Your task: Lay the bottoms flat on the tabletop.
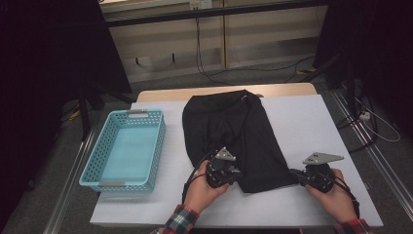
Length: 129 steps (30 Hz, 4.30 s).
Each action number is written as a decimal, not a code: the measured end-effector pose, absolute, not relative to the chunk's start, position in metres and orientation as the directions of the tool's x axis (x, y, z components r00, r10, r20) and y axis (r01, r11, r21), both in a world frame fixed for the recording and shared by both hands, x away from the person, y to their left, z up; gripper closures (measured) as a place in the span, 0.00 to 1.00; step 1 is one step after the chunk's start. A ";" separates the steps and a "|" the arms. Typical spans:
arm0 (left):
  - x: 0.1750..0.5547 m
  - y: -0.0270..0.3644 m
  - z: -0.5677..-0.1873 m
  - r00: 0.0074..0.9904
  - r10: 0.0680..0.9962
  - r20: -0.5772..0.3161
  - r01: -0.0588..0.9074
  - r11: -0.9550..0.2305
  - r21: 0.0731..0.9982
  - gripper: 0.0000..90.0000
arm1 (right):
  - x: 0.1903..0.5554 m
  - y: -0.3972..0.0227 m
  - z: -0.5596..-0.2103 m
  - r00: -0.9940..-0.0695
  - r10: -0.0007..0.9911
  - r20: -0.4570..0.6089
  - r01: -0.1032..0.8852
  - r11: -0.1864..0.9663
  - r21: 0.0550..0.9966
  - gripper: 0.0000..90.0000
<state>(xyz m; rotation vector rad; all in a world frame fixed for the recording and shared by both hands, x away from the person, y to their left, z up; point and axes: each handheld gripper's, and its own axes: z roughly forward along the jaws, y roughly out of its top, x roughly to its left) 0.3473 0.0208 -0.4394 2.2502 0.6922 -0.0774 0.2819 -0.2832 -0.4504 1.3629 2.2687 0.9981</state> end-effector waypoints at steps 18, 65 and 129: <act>0.343 0.029 -0.437 0.856 0.437 -0.277 0.501 -0.566 0.654 0.98 | 0.261 -0.281 -0.446 -0.532 0.840 0.105 0.647 0.323 0.690 1.00; 0.319 0.040 -0.426 0.884 0.382 -0.271 0.462 -0.617 0.638 0.98 | 0.216 -0.271 -0.440 -0.612 0.781 0.123 0.618 0.375 0.692 1.00; 0.364 0.122 -0.413 0.704 0.682 -0.199 0.602 -0.423 0.677 0.99 | 0.322 -0.280 -0.454 -0.427 0.894 0.134 0.672 0.215 0.708 1.00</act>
